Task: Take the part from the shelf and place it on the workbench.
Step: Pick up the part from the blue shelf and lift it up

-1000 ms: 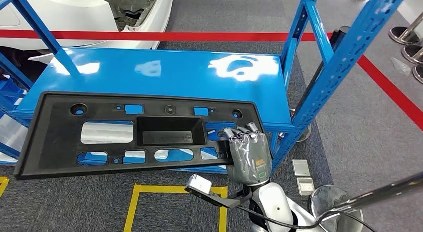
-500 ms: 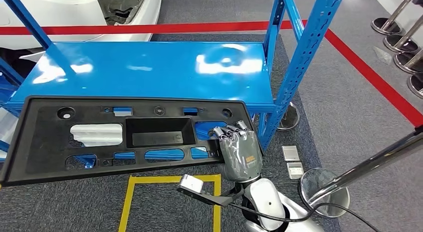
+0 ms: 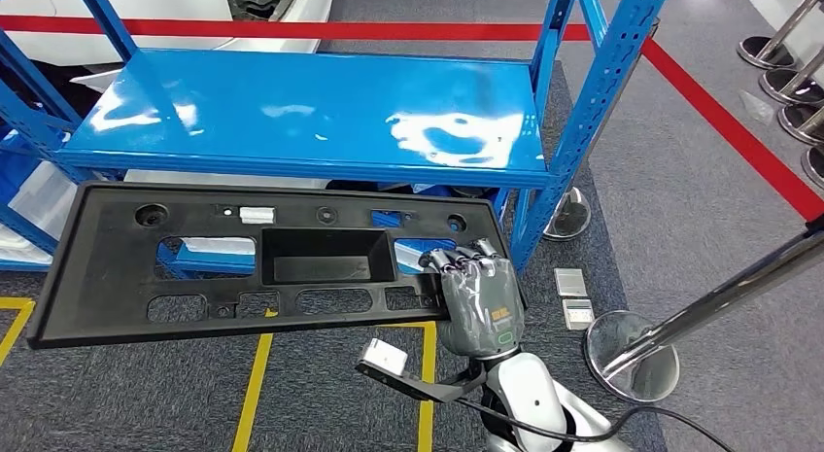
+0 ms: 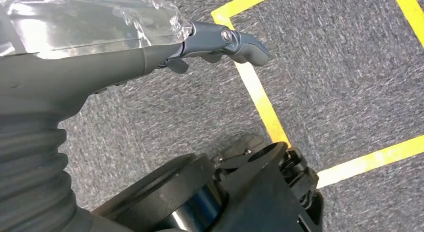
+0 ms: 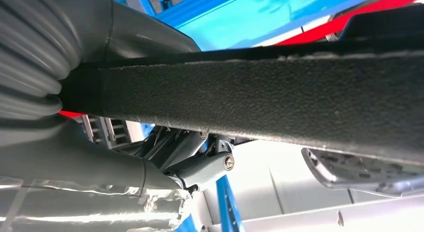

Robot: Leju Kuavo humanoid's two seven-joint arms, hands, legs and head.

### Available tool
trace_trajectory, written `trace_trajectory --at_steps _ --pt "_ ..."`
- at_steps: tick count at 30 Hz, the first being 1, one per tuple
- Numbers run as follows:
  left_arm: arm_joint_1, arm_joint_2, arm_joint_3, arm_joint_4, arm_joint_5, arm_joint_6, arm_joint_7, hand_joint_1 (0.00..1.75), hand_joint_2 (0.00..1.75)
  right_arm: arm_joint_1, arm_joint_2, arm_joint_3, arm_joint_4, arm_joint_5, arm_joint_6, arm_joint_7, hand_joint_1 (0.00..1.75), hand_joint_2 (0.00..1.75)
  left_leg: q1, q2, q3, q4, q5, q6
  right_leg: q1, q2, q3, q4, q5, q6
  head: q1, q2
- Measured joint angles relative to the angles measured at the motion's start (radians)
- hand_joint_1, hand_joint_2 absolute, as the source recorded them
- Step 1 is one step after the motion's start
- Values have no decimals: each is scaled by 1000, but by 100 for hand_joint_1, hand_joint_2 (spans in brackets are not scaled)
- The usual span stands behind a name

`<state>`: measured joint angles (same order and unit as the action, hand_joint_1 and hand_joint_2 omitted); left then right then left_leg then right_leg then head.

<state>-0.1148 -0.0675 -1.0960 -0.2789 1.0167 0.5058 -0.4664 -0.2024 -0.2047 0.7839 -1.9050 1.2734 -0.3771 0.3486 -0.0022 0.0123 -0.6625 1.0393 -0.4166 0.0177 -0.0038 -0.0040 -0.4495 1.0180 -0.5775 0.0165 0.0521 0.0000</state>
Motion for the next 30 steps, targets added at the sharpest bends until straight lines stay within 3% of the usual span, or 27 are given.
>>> trace_trajectory --at_steps 1,3,4,5,7,8,9,10,11,13,15,16,18,19,20,23,24,25,26,27,28,30 --pt "0 0 0 0 0 0 -1 0 175 0 0 0 0 0 1 0 175 175 1 0 -2 -1 10 -6 4 1 9 -23 -7 -6 2 0" --pt "1 0 0 0 0 0 -2 0 175 -1 0 0 0 0 4 2 175 175 2 -2 -7 -1 19 -19 2 0 -4 -30 12 -19 3 0" --pt "2 0 0 0 0 0 -2 0 175 -1 0 0 0 0 6 3 175 175 3 -4 -15 11 0 -26 -1 -1 -14 -32 24 -26 1 0" --pt "2 0 0 0 0 0 -2 0 175 0 0 0 0 0 9 3 175 175 4 -6 -25 41 -39 -33 -4 -3 -27 -34 38 -32 -5 0" --pt "1 0 1 0 1 0 -2 0 175 0 0 0 0 0 11 4 175 175 8 -8 -51 152 -147 -45 -5 -6 -59 -33 63 -39 -19 0" --pt "0 0 1 0 1 0 -2 0 175 1 0 0 0 0 12 5 175 175 10 -8 -59 214 -182 -49 -5 -6 -77 -31 76 -39 -25 0" --pt "-1 0 1 0 1 0 -2 0 175 1 0 0 0 0 12 5 175 175 12 -8 -57 262 -192 -52 -5 -7 -96 -28 89 -37 -29 0" --pt "-1 0 1 0 1 0 -2 0 175 2 0 0 0 0 12 5 175 175 13 -8 -44 283 -178 -53 -6 -7 -115 -24 100 -35 -31 0" --pt "0 0 1 0 1 0 -2 0 175 3 0 0 0 0 12 5 175 175 14 -8 -15 271 -149 -53 -6 -7 -135 -18 111 -33 -34 0" --pt "-1 0 1 0 1 0 -2 0 175 4 0 0 0 0 12 5 175 175 16 -9 90 154 -114 -50 -6 -7 -167 -5 127 -25 -36 0" --pt "-4 0 1 0 0 0 -2 0 175 4 0 0 -1 1 12 5 175 175 14 -11 188 10 -136 -40 -3 -7 -184 6 143 -14 -37 0" --pt "-5 0 1 0 0 0 -2 0 175 3 0 0 -2 1 12 5 175 175 11 -12 209 -30 -149 -34 -3 -8 -189 8 151 -7 -36 0" --pt "-4 -1 1 0 -1 -1 -2 0 175 3 0 -1 -2 1 12 6 175 175 11 -9 200 -48 -145 -19 -4 -8 -197 9 165 7 -34 0" --pt "-2 -2 1 0 -1 -2 -2 0 175 4 -1 -1 -2 1 12 7 175 175 12 -6 188 -49 -135 -10 -5 -6 -205 18 152 12 -33 0" --pt "0 -2 1 0 -1 -2 -2 0 175 5 -1 -1 -2 1 13 8 175 175 13 -2 174 -51 -123 -1 -6 -4 -215 44 119 16 -29 0" --pt "0 -2 1 0 -2 -3 -2 0 175 7 -2 -2 -2 1 13 13 175 175 7 2 125 -47 -88 14 -8 -2 -252 210 -29 19 -8 0" --pt "0 -2 1 0 -3 -4 -2 0 175 7 -2 -2 -2 1 14 13 175 175 5 2 107 -43 -76 15 -8 -1 -255 264 -47 20 -1 0" --pt "0 -2 1 0 -3 -4 -2 0 175 8 -2 -2 -2 1 14 14 175 175 2 3 88 -38 -66 15 -8 -1 -247 295 -40 19 4 0" --pt "0 -2 1 0 -3 -4 -2 0 175 9 -2 -2 -2 1 14 15 175 175 1 3 69 -31 -56 15 -8 -1 -225 295 -14 17 10 0" --pt "0 -2 1 0 -2 -4 -2 0 175 10 -2 -2 -2 1 15 15 175 175 0 3 52 -24 -48 14 -7 -1 -187 260 18 13 16 0" --pt "-1 -2 1 0 -2 -4 -2 0 175 10 -2 -2 -2 2 15 16 175 175 -1 3 38 -15 -40 12 -5 -1 -134 197 35 7 20 0" --pt "-1 -2 1 0 -2 -4 -2 0 175 10 -2 -2 -3 3 16 16 175 175 -2 2 22 -2 -26 5 1 -1 -30 48 20 -4 25 0"
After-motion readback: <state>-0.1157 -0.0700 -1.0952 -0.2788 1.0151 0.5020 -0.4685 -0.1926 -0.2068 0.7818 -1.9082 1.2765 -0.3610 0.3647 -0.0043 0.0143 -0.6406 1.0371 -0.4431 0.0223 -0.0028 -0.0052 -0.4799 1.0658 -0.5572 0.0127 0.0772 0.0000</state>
